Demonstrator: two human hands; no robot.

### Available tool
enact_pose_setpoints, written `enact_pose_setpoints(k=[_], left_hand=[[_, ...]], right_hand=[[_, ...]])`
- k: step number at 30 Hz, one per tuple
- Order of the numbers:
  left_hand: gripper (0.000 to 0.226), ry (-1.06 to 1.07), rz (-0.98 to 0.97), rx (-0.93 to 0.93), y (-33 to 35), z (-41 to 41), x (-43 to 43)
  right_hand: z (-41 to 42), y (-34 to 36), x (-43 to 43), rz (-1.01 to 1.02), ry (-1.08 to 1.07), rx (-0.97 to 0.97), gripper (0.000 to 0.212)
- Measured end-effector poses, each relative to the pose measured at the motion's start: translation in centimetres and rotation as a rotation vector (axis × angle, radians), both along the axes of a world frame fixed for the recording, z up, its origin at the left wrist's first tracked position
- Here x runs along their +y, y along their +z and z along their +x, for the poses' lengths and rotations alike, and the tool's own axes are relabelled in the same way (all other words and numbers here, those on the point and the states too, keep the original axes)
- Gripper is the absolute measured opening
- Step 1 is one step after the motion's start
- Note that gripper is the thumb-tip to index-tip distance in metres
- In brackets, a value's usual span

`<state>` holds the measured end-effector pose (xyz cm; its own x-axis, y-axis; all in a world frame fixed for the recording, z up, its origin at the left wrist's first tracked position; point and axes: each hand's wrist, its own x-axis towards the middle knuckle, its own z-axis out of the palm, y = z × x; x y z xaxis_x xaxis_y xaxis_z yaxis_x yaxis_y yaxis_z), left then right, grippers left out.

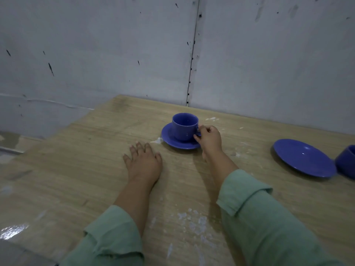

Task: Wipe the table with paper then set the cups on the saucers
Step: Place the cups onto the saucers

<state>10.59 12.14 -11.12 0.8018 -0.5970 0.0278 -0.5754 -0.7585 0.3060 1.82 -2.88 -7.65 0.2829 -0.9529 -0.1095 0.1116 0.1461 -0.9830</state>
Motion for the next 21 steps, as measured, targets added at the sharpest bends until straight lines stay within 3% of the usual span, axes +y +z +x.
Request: enact_pose_setpoints(k=[6, 11, 16, 21], left_hand=[[0.059, 0.013, -0.068, 0.008, 0.2, -0.1, 0.2], [0.048, 0.005, -0.412, -0.075, 0.7, -0.9, 0.5], [0.032, -0.134, -0.736, -0.116, 1.4, -3.6, 0.2], [0.032, -0.336, -0.734, -0.054, 1.8, -8.8, -0.8]], right_hand=[[-0.7, 0.1, -0.2, -0.173, 0.001, 0.152, 0.016], [-2.3, 0.9, -0.1, -0.442, -0.053, 0.32, 0.018], [-5.4, 1.3, 1.1, -0.58, -0.074, 0.281, 0.013], [-10.9, 1.1, 2.3, -0.703, -0.027, 0.25, 0.005]])
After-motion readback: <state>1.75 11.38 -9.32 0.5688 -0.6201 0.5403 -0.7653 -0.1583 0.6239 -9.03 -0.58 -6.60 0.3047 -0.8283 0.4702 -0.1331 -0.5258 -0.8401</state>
